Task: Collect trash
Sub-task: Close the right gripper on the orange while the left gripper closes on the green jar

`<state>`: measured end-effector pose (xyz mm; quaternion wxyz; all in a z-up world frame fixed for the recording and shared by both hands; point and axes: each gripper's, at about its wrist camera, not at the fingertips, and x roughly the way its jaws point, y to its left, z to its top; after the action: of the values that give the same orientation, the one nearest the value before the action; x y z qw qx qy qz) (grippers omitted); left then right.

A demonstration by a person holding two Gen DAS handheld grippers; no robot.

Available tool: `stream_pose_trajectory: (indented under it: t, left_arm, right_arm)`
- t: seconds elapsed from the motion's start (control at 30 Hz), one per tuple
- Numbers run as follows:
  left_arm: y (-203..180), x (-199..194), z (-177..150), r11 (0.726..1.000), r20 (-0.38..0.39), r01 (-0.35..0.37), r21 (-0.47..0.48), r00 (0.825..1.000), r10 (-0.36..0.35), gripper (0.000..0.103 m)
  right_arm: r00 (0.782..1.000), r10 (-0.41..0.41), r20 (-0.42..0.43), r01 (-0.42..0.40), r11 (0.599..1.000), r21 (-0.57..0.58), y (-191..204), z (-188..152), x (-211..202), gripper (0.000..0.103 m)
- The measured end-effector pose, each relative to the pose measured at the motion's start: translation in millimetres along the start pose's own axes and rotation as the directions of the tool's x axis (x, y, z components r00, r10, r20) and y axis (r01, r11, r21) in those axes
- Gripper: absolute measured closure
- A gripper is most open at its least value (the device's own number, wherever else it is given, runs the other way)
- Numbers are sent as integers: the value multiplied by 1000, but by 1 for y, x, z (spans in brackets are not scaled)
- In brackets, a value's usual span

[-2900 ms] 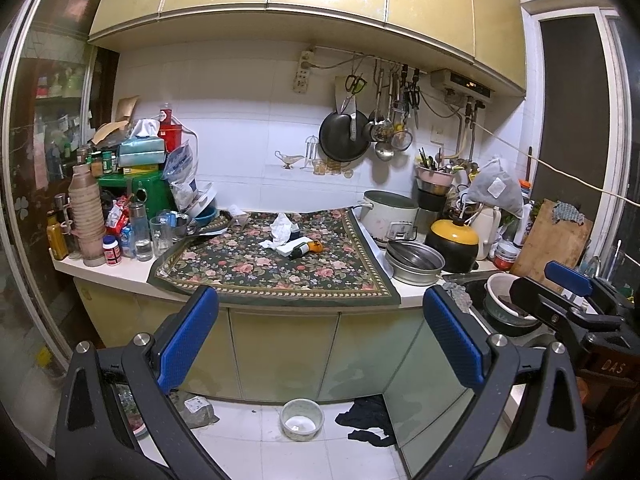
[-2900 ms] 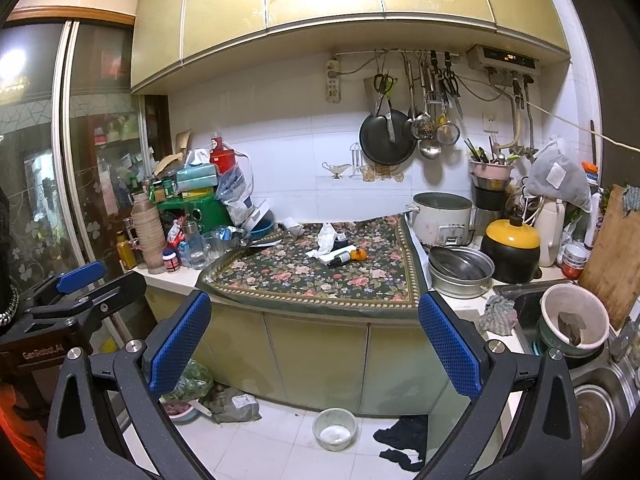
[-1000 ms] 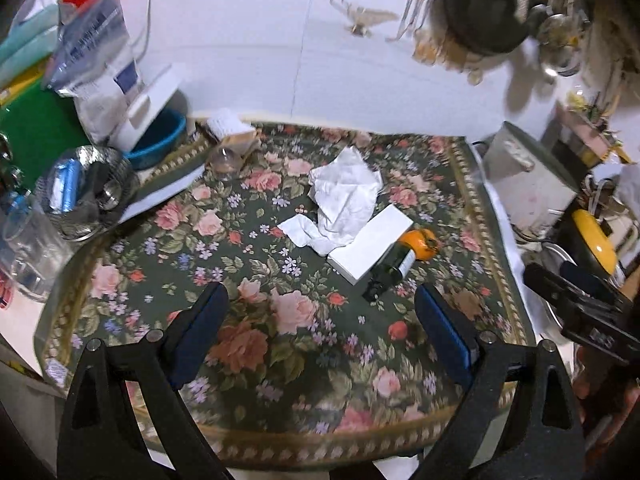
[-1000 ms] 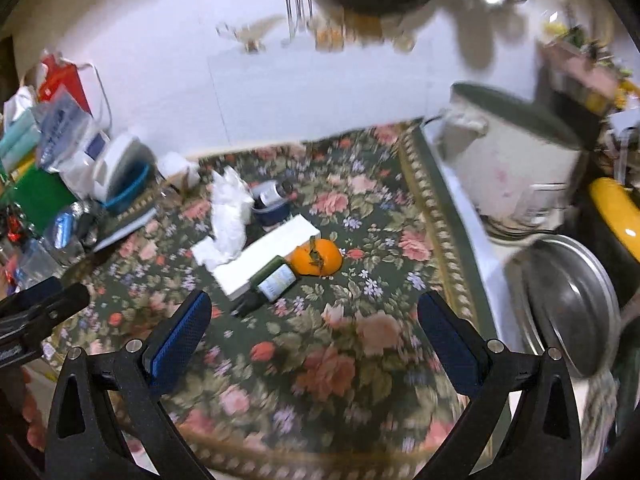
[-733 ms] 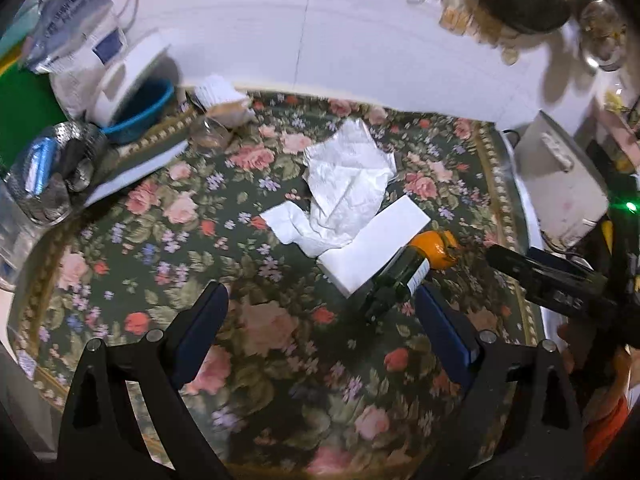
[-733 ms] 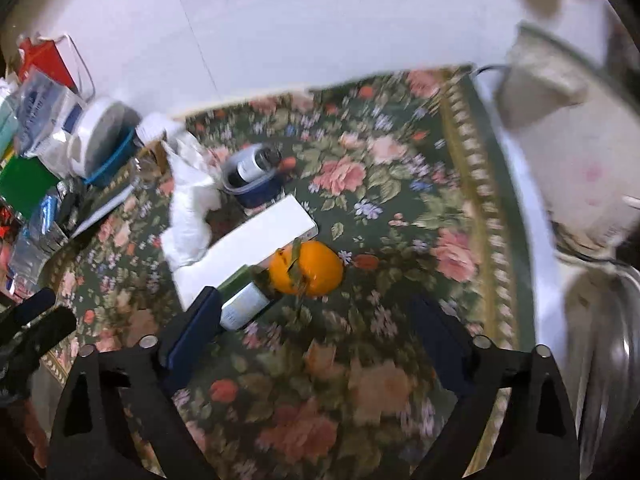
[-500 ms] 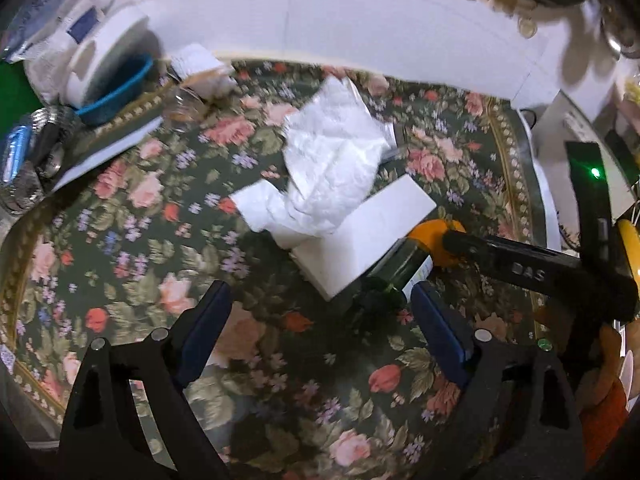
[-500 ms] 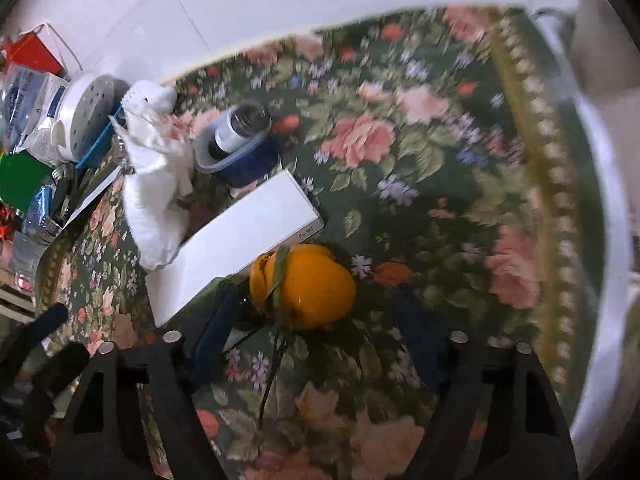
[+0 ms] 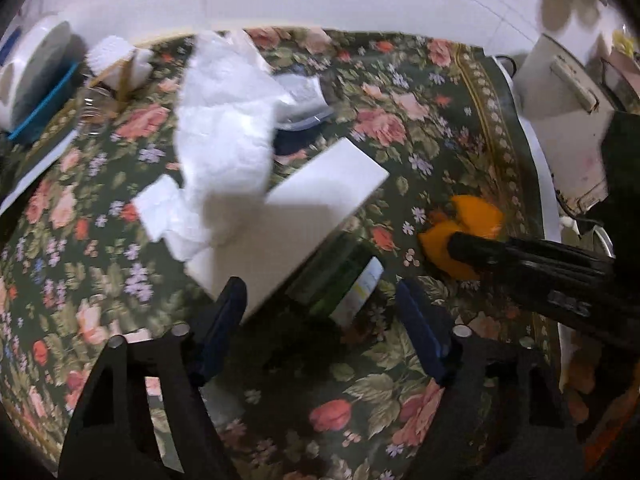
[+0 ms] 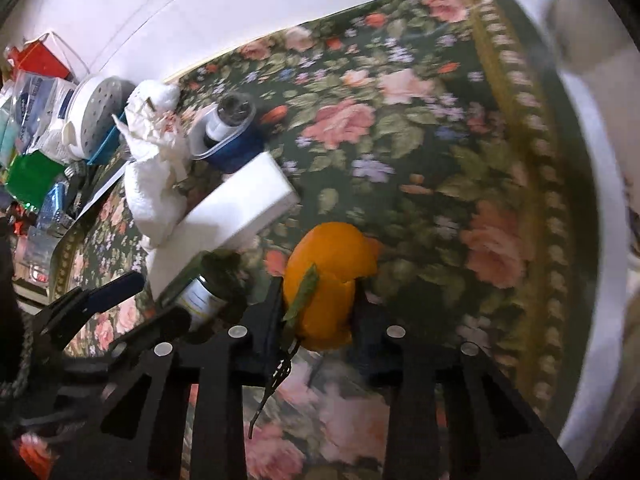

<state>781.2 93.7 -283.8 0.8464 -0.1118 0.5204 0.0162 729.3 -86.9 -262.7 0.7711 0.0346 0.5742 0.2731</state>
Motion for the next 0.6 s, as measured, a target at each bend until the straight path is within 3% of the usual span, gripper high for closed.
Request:
stream_pose_trajectory:
  t: [0.13, 0.3, 0.4, 0.43, 0.47, 0.6]
  left_arm:
    - [-8, 16, -1, 999, -51, 41, 0, 998, -41, 42]
    - [-16, 31, -7, 999, -87, 36, 12, 996, -35, 44]
    - [-26, 33, -7, 997, -60, 2, 73, 998, 2, 45]
    - [-28, 33, -8, 996, -55, -5, 89, 998, 10, 54]
    - [-30, 33, -9, 994, -47, -12, 105, 999, 17, 56]
    - [-27, 23, -15, 994, -23, -8, 109, 1000, 11, 57]
  right_arm:
    - [999, -41, 6, 41, 999, 16, -8, -8, -9, 76]
    - [998, -62, 5, 61, 997, 41, -14, -19, -17, 76]
    - [997, -70, 12, 69, 996, 51, -14, -25, -22, 76]
    - [997, -73, 16, 72, 996, 56, -12, -28, -24, 76]
    - [997, -74, 21, 73, 996, 59, -9, -31, -26, 76]
    - [995, -89, 55, 85, 994, 64, 2, -41, -39, 76]
